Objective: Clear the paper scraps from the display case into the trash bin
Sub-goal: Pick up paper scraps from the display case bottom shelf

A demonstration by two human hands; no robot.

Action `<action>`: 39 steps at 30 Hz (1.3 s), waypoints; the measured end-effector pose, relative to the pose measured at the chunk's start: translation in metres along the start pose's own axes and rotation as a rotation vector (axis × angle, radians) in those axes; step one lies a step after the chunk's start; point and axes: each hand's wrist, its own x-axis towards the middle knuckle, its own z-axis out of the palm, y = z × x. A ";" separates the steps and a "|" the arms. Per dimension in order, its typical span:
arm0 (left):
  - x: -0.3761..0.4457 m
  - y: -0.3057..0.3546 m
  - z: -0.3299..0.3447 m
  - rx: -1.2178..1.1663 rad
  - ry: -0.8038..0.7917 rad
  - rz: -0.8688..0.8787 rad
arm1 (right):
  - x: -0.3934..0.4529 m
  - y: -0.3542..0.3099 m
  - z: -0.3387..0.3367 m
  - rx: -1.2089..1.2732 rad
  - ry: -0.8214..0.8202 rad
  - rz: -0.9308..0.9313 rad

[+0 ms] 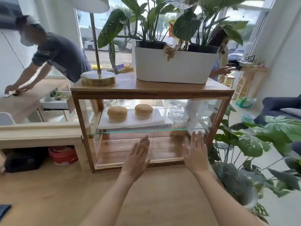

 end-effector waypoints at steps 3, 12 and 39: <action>0.019 -0.004 0.003 0.080 0.103 0.082 | 0.010 0.015 0.000 -0.005 0.055 0.014; 0.086 -0.017 -0.002 0.225 0.300 0.234 | 0.055 0.028 -0.002 -0.015 0.176 -0.076; 0.042 -0.082 0.000 0.501 0.336 0.139 | 0.061 0.029 0.006 0.128 0.139 -0.075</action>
